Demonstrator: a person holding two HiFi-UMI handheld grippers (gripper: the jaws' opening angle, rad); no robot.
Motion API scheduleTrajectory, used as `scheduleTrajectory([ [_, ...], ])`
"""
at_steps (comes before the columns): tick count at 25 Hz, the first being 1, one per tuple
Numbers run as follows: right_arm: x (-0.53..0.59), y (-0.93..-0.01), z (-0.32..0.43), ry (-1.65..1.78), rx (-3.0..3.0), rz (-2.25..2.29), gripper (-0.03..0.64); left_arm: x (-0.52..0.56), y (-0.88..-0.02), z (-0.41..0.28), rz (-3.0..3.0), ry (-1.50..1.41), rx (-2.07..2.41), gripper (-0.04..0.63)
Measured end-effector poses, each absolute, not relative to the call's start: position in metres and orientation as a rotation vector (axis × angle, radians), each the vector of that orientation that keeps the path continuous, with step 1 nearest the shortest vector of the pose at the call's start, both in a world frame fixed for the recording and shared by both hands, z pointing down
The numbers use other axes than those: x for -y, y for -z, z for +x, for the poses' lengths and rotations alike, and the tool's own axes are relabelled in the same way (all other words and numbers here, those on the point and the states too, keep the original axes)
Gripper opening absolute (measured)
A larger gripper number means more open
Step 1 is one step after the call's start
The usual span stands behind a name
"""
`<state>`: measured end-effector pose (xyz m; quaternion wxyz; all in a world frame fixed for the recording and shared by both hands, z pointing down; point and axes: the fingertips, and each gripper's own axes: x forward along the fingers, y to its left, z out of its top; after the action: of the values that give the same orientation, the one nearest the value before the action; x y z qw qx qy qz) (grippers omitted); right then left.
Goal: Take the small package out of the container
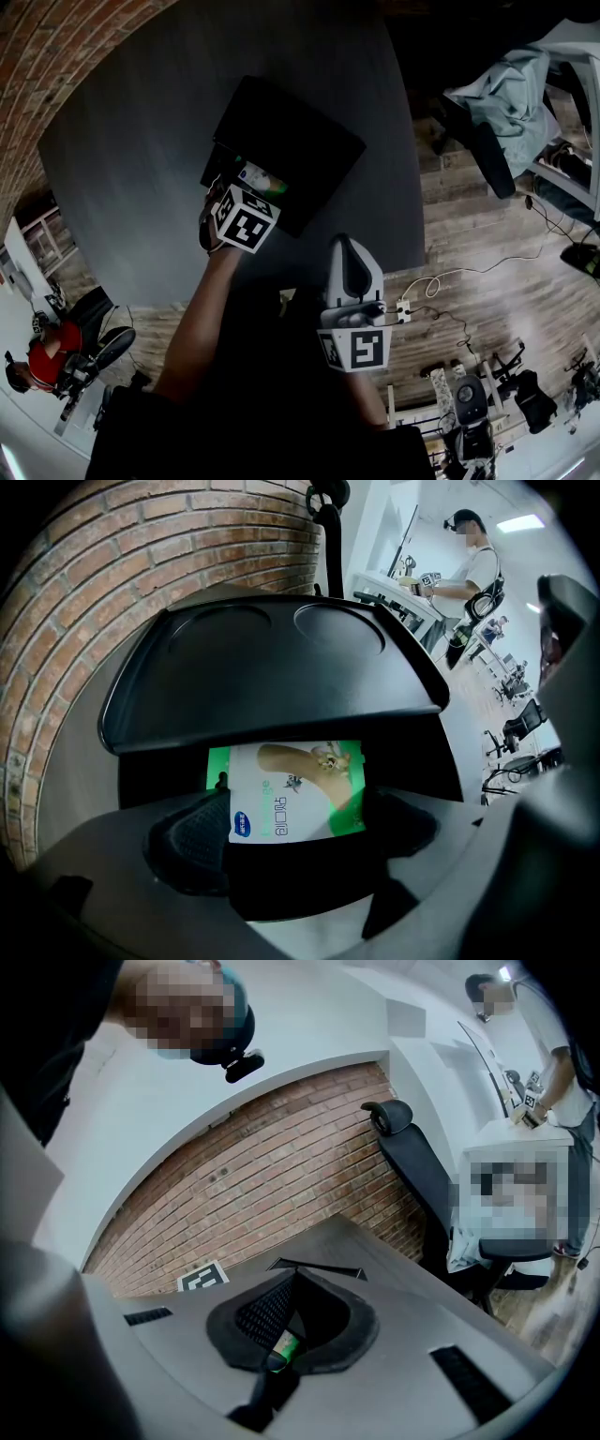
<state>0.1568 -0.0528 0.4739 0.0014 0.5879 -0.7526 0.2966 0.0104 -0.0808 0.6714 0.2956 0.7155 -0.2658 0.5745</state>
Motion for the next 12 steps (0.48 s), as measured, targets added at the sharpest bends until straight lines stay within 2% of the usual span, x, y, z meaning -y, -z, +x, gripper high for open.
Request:
scheduleTrajectory([
  [12,0.0486,-0.4731,0.1583,-0.92,2.358,1.858,0.025,0.0777,-0.6714,0.0107,1.911,-1.563,0.671,0.414],
])
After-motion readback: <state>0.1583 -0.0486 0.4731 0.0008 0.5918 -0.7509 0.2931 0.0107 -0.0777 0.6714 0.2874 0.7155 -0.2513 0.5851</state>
